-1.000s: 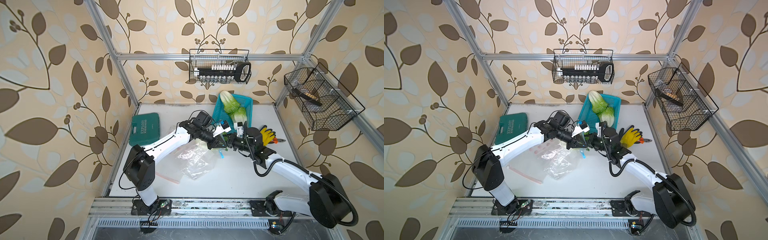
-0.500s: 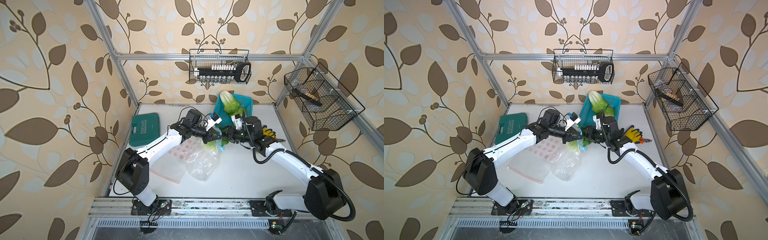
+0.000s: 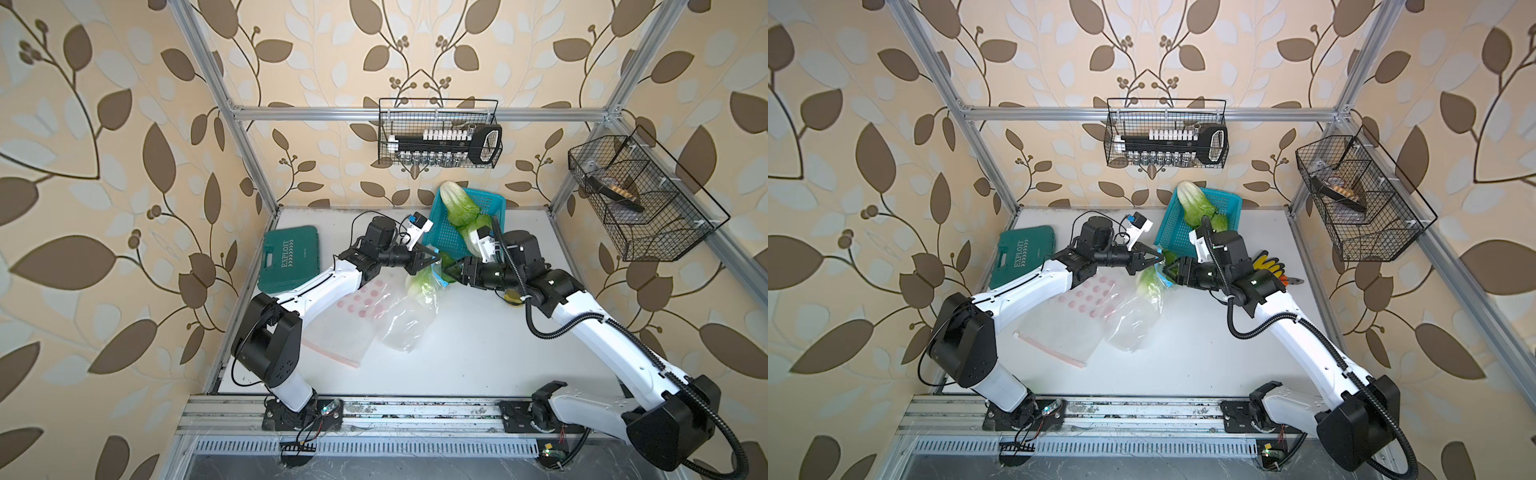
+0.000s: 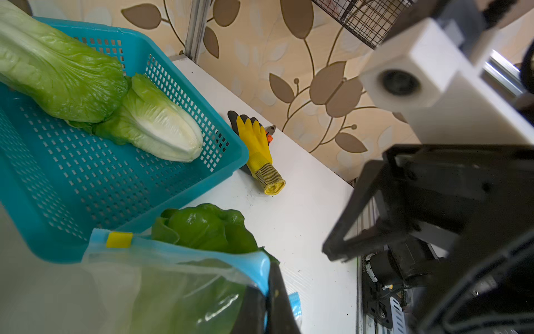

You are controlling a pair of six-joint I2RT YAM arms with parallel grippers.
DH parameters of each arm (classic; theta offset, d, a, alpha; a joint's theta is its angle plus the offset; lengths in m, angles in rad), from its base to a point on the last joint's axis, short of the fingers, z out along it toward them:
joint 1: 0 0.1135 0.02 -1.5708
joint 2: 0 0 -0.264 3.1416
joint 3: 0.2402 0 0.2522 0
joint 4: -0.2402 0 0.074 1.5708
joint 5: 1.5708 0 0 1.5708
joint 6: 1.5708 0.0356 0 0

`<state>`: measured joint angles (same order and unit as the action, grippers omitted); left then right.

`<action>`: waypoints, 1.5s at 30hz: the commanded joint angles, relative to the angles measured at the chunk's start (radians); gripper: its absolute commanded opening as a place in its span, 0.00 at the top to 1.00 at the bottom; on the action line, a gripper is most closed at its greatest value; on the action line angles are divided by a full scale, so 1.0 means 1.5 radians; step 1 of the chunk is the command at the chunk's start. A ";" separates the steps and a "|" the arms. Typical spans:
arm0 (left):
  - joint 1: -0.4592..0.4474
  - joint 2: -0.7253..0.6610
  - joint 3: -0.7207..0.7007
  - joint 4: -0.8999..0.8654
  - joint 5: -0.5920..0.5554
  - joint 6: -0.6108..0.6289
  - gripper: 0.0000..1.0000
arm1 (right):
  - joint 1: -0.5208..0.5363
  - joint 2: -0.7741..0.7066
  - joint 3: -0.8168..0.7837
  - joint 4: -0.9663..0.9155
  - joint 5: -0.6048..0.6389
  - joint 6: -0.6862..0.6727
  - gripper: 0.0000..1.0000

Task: Put the chinese cabbages into a zipper bag and zip it
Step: Place the Chinese cabbage in the zipper food storage bag, then adjust the zipper food storage bag at the center of the board.

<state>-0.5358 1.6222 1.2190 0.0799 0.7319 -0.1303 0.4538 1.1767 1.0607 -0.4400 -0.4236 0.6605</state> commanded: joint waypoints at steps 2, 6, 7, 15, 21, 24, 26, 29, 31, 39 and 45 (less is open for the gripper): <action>0.000 0.003 0.031 0.048 0.007 -0.025 1.00 | 0.023 0.039 -0.019 -0.016 0.056 -0.013 0.46; 0.000 0.016 0.046 0.027 0.012 -0.027 0.99 | 0.030 0.095 0.009 -0.016 0.062 -0.039 0.51; 0.000 0.017 0.048 0.026 0.013 -0.027 0.99 | 0.032 0.103 0.012 -0.018 0.067 -0.046 0.51; 0.000 0.026 0.047 0.022 0.014 -0.026 0.99 | 0.034 0.148 -0.005 0.015 0.072 -0.043 0.53; -0.001 0.033 0.046 0.020 0.012 -0.030 0.99 | 0.034 0.201 0.013 0.077 0.069 -0.030 0.68; 0.000 0.030 0.063 -0.024 0.000 -0.020 0.95 | 0.034 0.202 0.034 0.046 0.074 -0.055 0.92; 0.002 0.022 0.086 -0.084 -0.005 -0.006 0.90 | 0.035 0.171 0.043 0.035 0.074 -0.081 1.00; 0.019 -0.002 0.127 -0.176 -0.003 -0.032 0.75 | 0.036 0.137 0.101 -0.043 0.080 -0.176 1.00; 0.046 -0.034 0.131 -0.184 0.018 -0.090 0.62 | 0.036 0.129 0.150 -0.118 0.111 -0.264 1.00; 0.175 -0.140 0.131 -0.211 0.051 -0.178 0.41 | 0.036 -0.001 0.102 0.094 0.153 -0.456 1.00; 0.182 -0.098 0.114 -0.240 0.033 -0.205 0.40 | 0.036 -0.034 0.037 0.335 0.165 -0.496 1.00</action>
<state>-0.2565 1.4265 1.3884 -0.2249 0.7704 -0.4015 0.5049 1.1080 1.0885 -0.1303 -0.1890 0.0048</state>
